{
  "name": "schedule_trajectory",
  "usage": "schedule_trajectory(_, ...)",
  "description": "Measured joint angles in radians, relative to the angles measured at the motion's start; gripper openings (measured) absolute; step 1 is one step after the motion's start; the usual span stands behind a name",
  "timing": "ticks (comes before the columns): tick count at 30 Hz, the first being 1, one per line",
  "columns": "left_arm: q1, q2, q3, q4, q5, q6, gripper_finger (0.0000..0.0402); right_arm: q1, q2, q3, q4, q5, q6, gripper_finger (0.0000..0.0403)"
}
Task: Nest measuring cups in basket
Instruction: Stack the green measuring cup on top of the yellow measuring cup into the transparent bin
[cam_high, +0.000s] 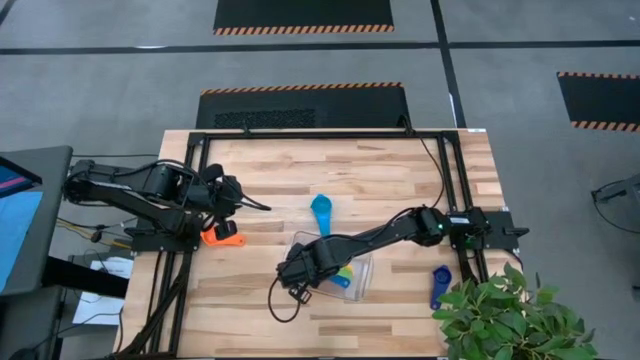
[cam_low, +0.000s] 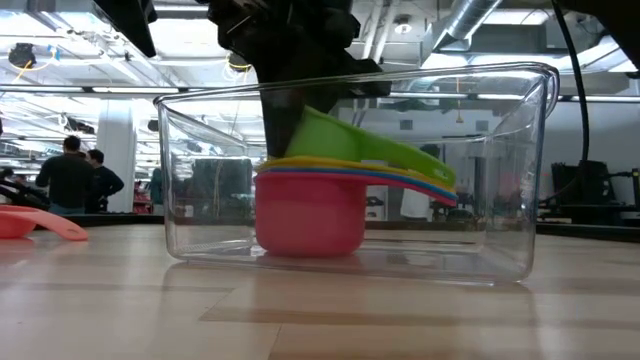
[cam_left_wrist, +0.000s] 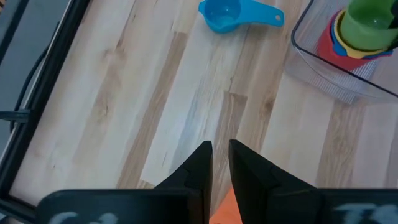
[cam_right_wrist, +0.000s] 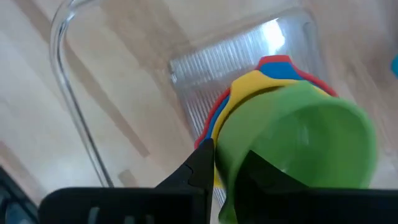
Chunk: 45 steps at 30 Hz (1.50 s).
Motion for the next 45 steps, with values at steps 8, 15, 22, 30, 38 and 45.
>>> schedule_trajectory(8, 0.0, 0.0, 0.0, 0.0, -0.001, -0.026, 0.0042, -0.009, -0.005, 0.022, 0.024, -0.045, -0.113, 0.0068)
schedule_trajectory(15, 0.0, 0.0, 0.0, 0.0, -0.001, -0.054, 0.0042, -0.014, -0.02, 0.022, -0.009, -0.044, -0.146, 0.0068)
schedule_trajectory(22, 0.0, 0.0, 0.0, 0.0, -0.002, -0.057, 0.0042, -0.013, -0.02, 0.022, -0.049, -0.095, -0.163, 0.0068)
schedule_trajectory(30, 0.0, 0.0, 0.0, 0.0, -0.02, -0.058, 0.0042, -0.014, -0.019, 0.022, -0.046, -0.152, -0.157, 0.0068)
schedule_trajectory(38, 0.0, 0.0, 0.0, 0.0, -0.075, -0.081, 0.0042, -0.013, -0.019, 0.022, -0.027, -0.171, -0.17, 0.0068)
schedule_trajectory(45, 0.0, 0.0, 0.0, 0.0, -0.079, -0.106, 0.0042, -0.016, -0.019, 0.022, -0.069, -0.165, -0.156, 0.0068)
